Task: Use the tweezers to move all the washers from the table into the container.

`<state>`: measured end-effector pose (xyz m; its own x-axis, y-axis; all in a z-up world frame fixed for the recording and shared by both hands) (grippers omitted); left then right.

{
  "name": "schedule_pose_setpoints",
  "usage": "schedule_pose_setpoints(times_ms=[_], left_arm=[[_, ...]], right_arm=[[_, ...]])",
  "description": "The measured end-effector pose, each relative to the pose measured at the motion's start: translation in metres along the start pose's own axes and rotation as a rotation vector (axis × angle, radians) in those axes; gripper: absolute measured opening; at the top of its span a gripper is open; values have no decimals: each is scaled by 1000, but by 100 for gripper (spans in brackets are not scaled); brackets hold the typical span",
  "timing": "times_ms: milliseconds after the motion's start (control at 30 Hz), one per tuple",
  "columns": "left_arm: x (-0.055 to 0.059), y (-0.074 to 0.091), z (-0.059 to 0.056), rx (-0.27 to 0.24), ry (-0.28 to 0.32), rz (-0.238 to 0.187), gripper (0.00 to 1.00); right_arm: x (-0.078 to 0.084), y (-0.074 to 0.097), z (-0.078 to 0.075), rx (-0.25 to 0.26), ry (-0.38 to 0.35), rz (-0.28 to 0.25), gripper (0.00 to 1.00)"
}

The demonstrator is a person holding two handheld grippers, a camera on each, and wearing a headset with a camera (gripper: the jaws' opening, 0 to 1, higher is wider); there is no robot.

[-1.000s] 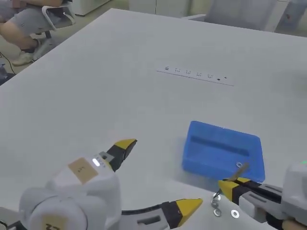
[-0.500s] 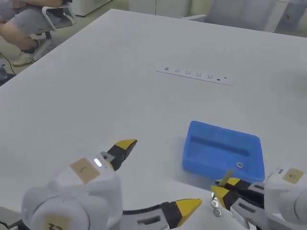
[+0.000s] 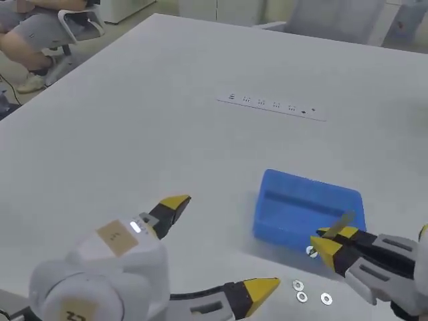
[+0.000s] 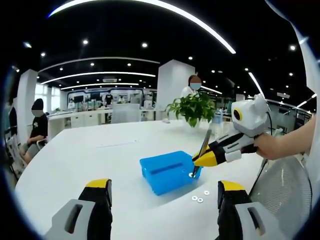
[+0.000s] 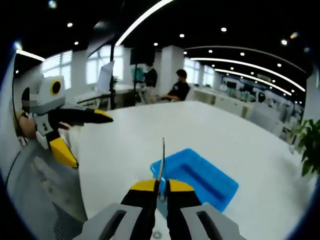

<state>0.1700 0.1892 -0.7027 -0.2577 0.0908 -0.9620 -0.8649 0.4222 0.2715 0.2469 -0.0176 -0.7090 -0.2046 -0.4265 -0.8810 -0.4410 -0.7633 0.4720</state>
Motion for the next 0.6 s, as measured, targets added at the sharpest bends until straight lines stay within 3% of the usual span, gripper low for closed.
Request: schedule_pose_setpoints(times_ms=[167, 267, 600], left_arm=[[0, 0, -1, 4, 1, 1, 89], [0, 0, -1, 4, -1, 0, 89], [1, 0, -1, 5, 9, 5, 87]], right_arm=[[-15, 5, -19, 19, -139, -97, 3], [-16, 4, -30, 39, -217, -125, 3], [-1, -10, -66, 82, -307, -63, 3]])
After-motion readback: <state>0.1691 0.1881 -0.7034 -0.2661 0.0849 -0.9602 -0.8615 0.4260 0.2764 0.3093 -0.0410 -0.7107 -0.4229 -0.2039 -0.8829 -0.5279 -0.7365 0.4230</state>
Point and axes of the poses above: the centre of the closed fingertips' face, and the gripper's own axes: y roughly backward along the fingers, z roughly to its left, x roughly out of its underside, the point moved 9 cm from there along y, roughly backward along the fingers, and after that the axes turned 4 degrees about -x, right-handed, at the moved point
